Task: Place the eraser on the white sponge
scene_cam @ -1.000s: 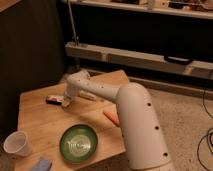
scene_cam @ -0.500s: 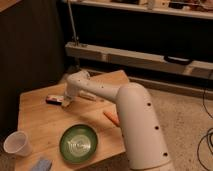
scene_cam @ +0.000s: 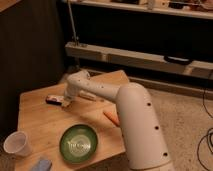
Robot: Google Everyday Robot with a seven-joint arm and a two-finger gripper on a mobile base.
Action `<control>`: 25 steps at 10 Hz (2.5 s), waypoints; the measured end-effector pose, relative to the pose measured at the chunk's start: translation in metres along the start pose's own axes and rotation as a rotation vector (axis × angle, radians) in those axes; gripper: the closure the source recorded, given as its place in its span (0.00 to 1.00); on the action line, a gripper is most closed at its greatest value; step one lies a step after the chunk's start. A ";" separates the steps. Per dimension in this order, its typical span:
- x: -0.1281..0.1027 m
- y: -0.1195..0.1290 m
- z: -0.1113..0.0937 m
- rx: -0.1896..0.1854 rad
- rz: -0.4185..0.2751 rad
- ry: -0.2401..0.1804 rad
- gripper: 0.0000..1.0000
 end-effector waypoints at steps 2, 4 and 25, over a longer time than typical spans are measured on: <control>0.000 -0.001 0.000 0.003 0.000 0.000 0.20; -0.002 -0.003 0.002 0.009 0.000 -0.009 0.20; 0.022 -0.008 -0.046 -0.102 0.029 0.050 0.20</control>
